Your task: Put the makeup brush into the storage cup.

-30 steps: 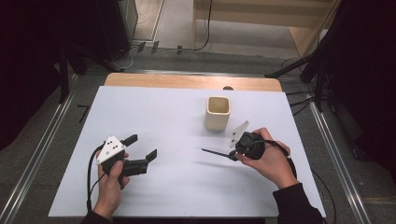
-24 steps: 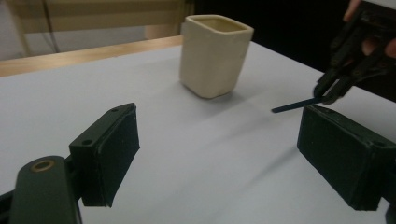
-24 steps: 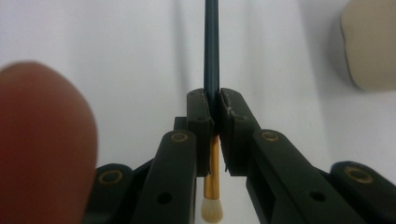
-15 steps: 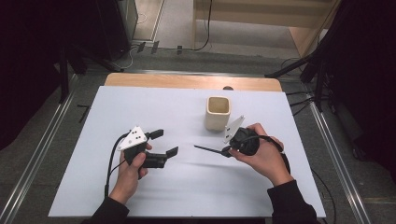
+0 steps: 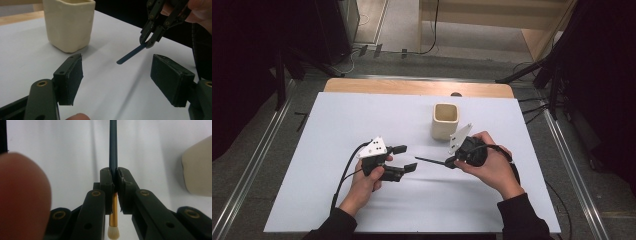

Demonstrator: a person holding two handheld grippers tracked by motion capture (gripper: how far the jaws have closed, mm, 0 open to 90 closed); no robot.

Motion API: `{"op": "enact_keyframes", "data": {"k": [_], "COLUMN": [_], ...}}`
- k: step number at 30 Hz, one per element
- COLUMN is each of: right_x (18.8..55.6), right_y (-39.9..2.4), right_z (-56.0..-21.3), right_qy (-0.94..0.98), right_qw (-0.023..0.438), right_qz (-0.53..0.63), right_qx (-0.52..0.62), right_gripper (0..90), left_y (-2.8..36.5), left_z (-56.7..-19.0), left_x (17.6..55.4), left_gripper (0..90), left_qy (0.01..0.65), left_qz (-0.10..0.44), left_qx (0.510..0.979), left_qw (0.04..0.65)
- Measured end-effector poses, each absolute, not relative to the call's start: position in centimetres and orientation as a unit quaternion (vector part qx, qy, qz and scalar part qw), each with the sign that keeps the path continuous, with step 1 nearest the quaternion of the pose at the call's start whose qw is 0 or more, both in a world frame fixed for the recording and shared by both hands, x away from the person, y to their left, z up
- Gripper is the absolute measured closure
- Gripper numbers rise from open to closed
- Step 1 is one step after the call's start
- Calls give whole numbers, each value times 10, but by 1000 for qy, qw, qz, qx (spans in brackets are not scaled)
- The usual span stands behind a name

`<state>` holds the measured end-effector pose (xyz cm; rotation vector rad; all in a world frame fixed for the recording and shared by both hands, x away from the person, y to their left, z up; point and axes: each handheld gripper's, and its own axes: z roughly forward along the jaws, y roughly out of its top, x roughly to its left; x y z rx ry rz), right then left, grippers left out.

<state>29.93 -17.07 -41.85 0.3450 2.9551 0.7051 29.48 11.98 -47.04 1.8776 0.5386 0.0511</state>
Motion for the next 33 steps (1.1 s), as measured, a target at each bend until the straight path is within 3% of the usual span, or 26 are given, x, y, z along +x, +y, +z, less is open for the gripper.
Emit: {"op": "enact_keyframes", "data": {"k": [3,14,19,26,33], "right_x": [297,293,292,291,289], "right_y": [-168,-160,-159,-159,-159], "right_z": [-418,-418,-417,-418,-416], "right_qy": [966,969,969,969,968], "right_qw": [37,32,31,29,29], "right_qz": [233,231,231,233,240], "right_qx": [108,84,79,72,65], "right_gripper": [848,848,848,849,849], "left_y": [115,106,107,102,101], "left_z": [-473,-477,-478,-483,-485], "left_x": [295,293,296,296,296], "left_gripper": [303,582,626,580,695], "left_qy": [225,209,205,208,199], "left_qz": [4,-32,-54,-57,-77], "left_qx": [804,817,816,829,830], "left_qw": [551,536,537,515,515]}}
